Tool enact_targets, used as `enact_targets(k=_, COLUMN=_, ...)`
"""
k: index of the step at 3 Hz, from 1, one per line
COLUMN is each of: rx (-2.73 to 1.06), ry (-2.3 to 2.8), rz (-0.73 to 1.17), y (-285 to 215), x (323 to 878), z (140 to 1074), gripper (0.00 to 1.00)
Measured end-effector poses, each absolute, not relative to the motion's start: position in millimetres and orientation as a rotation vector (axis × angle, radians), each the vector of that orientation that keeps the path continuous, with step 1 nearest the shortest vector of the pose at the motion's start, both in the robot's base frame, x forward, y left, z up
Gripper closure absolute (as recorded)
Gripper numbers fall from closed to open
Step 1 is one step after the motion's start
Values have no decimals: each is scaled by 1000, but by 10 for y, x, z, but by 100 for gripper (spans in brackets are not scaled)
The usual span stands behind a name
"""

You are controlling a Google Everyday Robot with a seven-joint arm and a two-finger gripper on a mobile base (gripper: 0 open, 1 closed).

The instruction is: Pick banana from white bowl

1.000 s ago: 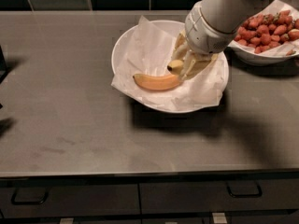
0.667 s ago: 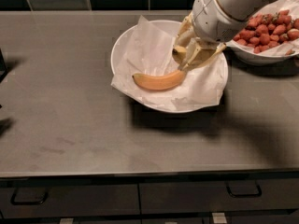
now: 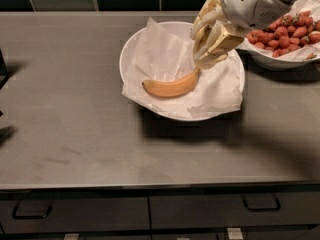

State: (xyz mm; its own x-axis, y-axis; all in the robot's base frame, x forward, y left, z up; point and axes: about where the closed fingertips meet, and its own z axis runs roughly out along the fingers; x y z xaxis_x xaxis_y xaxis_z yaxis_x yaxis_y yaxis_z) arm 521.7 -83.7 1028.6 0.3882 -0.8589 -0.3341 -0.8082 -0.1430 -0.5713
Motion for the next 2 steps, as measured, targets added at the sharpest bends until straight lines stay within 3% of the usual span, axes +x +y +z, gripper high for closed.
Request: enact_targets(k=2, rx=-1770, ry=1537, rz=42, y=-1057, x=4864, z=10398, gripper=100)
